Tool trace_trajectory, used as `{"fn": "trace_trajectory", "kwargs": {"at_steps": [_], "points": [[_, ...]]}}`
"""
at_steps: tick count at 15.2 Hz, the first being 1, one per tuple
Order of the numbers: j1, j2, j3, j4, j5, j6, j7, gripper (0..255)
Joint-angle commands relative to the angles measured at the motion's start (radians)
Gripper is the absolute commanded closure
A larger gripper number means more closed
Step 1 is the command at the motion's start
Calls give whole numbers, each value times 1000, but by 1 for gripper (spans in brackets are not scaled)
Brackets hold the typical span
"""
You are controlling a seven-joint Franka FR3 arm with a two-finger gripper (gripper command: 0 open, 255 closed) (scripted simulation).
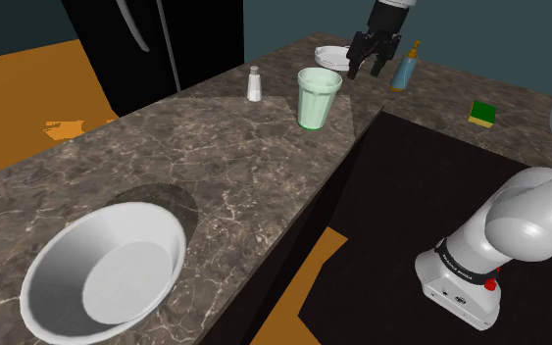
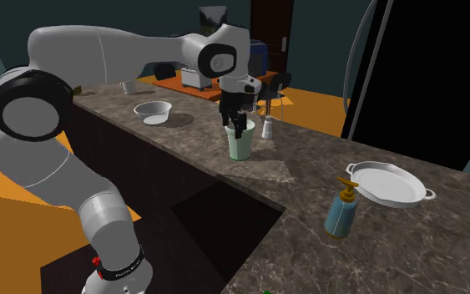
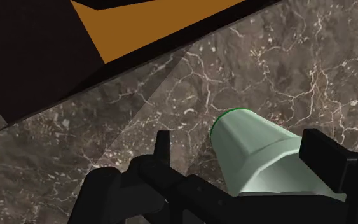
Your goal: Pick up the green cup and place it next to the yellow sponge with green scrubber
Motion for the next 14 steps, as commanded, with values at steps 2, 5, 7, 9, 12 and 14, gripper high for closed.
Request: {"fn": "trace_trajectory", "kwargs": {"at_steps": [2,5,7,9,12,14], "points": [[4,113,-21,81,48,36,-26,0],[6,227,-37,181,101,51,-51,0],[6,238,-37,179,107,66,-54,0],[8,238,-34,153,109,92,-55,0],[11,240,-30,115,111,132,-57,0],[13,242,-28,96,113,153,-58,0]]}}
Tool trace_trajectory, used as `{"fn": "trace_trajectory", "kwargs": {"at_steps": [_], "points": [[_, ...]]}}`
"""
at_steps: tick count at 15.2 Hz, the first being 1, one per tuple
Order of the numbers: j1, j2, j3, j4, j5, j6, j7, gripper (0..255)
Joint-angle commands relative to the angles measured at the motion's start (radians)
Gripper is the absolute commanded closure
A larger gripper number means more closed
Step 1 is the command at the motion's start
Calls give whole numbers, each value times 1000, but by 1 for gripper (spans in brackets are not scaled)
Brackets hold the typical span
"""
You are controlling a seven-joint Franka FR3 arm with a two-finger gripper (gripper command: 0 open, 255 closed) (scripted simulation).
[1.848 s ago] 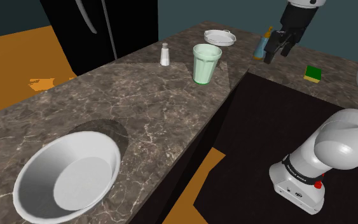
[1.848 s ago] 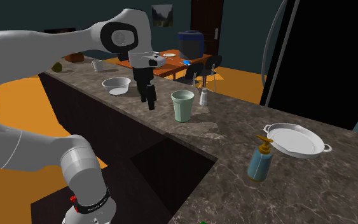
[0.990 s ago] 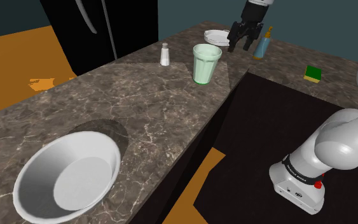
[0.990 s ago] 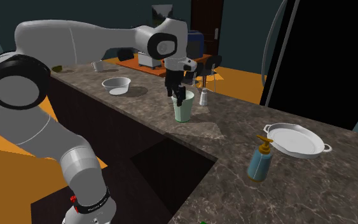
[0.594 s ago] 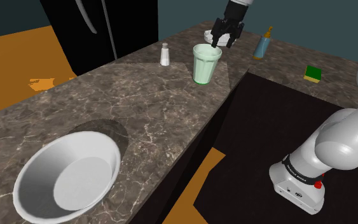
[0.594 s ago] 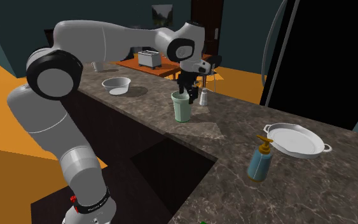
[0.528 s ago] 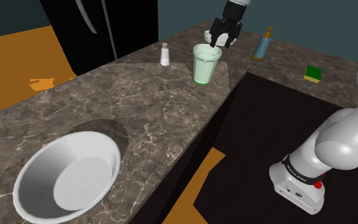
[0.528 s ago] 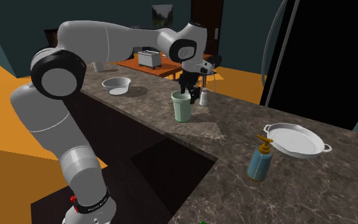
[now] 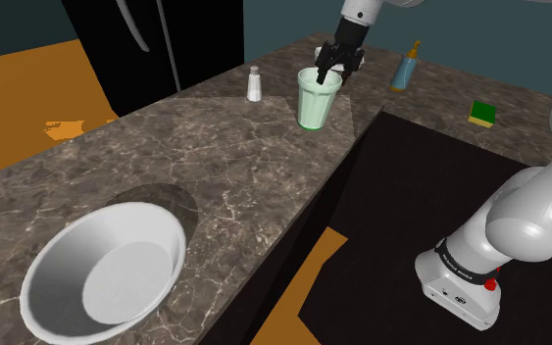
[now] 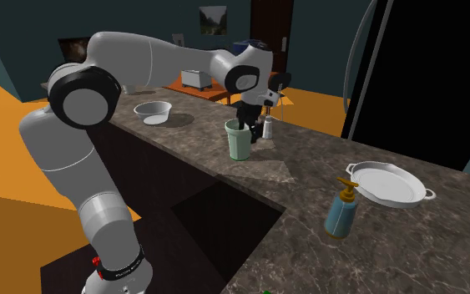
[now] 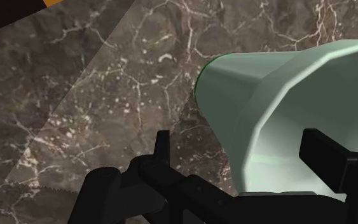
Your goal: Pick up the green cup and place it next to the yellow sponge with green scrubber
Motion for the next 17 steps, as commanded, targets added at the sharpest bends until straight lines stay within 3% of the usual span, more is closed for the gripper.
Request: {"fn": "trace_trajectory", "kwargs": {"at_steps": [1,7,8,17], "points": [[1,-2,1,-9,0,8,0,0],[1,-2,1,-9,0,8,0,0],[1,-2,1,-9,0,8,0,255],[1,-2,1,-9,0,8,0,255]]}}
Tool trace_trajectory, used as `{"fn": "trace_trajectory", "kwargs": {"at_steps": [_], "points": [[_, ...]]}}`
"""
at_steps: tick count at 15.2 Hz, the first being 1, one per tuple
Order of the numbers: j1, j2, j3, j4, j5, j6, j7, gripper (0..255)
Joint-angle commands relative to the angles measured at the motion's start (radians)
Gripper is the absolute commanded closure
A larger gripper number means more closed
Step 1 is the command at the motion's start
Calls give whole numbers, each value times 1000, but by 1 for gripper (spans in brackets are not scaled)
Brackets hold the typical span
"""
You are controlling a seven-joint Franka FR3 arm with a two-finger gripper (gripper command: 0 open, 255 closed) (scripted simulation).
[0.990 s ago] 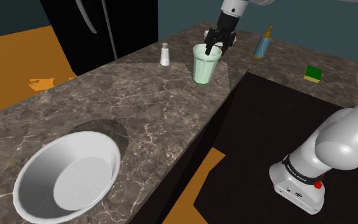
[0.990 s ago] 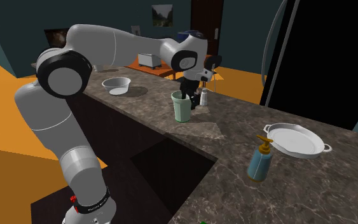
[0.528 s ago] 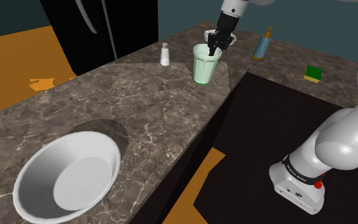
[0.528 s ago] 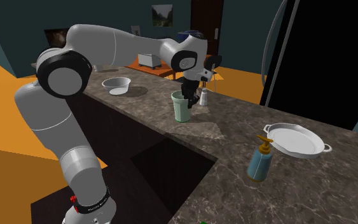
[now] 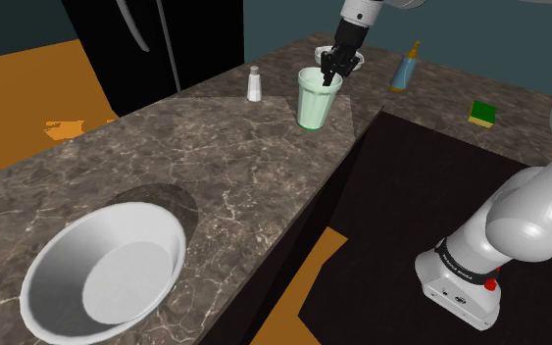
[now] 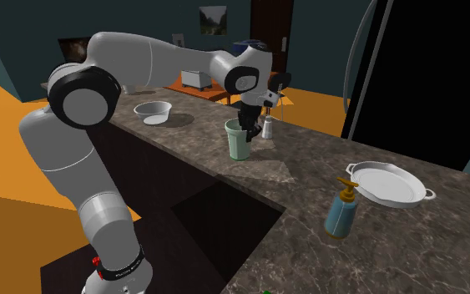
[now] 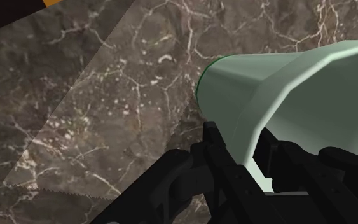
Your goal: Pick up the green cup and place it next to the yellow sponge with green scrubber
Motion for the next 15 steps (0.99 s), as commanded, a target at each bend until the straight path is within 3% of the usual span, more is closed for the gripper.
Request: {"fn": "trace_trajectory", "kwargs": {"at_steps": [1,15], "points": [[0,-1,0,13,-1,-13,3,255],[-2,14,-4,217,-7,-199,35,255]]}}
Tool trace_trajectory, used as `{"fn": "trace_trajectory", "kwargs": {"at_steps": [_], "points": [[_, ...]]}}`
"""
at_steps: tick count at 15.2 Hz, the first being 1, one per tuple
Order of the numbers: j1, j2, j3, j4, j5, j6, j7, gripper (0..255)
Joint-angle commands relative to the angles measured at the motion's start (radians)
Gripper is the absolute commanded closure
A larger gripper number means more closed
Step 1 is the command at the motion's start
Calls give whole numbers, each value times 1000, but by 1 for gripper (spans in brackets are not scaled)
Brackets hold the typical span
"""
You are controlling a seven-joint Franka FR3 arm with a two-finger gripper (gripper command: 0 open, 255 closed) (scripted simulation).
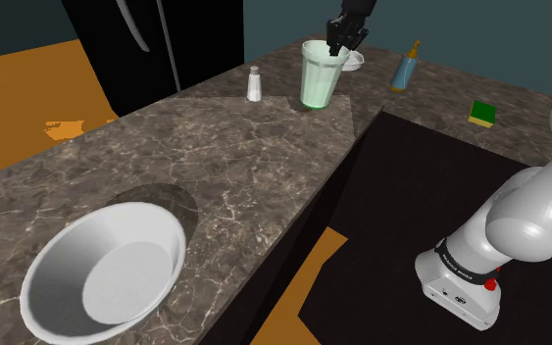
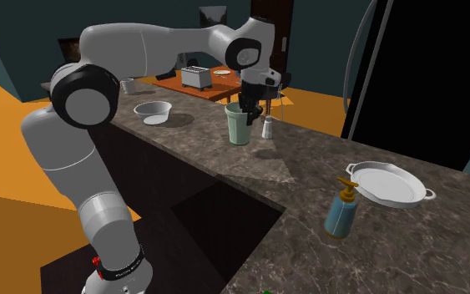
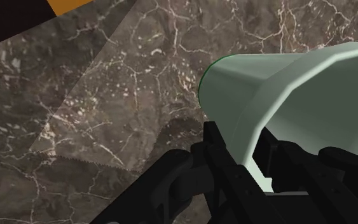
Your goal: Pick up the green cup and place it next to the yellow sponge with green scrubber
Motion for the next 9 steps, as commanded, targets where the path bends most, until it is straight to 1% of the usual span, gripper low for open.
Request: {"fn": "trace_trajectory", "kwargs": {"at_steps": [1,9], "points": [[0,4,0,36,0,-31,6,255],[-2,37,-4,183,2,-144,23,255]]}}
